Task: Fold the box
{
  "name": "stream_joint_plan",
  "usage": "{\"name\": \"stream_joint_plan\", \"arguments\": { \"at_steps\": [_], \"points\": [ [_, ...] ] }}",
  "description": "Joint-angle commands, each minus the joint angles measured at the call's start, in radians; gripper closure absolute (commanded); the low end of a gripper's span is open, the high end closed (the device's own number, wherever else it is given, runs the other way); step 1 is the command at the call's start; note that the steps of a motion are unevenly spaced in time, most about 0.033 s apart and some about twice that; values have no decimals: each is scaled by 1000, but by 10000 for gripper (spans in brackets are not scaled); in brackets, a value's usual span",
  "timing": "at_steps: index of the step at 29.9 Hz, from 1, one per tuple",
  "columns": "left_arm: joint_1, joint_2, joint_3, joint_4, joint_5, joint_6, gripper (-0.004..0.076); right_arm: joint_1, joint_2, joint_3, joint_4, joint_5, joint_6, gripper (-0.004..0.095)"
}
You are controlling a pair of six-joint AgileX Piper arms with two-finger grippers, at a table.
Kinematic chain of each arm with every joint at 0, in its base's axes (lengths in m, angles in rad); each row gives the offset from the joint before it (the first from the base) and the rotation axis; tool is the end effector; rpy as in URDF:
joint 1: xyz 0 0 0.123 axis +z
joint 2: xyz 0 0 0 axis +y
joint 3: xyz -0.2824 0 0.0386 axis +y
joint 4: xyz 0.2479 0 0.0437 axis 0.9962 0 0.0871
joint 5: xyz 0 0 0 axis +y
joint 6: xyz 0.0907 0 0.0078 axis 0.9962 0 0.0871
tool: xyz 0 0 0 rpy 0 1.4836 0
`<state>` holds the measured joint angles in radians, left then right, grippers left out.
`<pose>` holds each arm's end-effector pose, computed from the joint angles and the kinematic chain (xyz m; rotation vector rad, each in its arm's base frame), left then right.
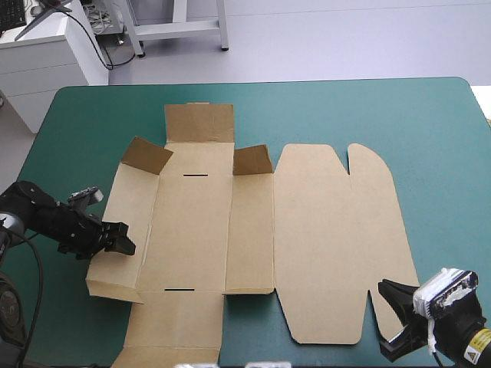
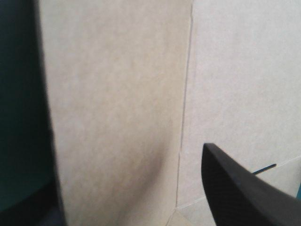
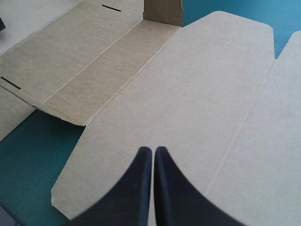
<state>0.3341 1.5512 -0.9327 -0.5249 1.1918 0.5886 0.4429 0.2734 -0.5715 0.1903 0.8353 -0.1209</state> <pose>0.2522 0.0426 0.2178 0.0279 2.9748 -0.7405 0.0344 0.0305 0.3124 -0.5272 1.9636 0.4271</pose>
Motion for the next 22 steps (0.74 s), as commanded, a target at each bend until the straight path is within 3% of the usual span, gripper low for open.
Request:
{"name": "stream_joint_plan", "arguments": {
  "at_steps": [1, 3, 8, 16, 22],
  "points": [
    [-16, -40, -16, -82, 110, -6, 319, -4, 10, -26, 12, -73, -21, 908],
    [-16, -43, -15, -85, 110, -8, 407, -4, 10, -26, 12, -71, -21, 908],
    [-16, -58, -15, -40, 110, -74, 732, -4, 10, -26, 12, -71, -21, 908],
    [-16, -63, -24, 12, 110, -137, 732, -4, 10, -26, 12, -15, -21, 908],
    [-72, -63, -142, 66, 110, -128, 732, -4, 10, -26, 19, -12, -21, 908]
  ]
}}
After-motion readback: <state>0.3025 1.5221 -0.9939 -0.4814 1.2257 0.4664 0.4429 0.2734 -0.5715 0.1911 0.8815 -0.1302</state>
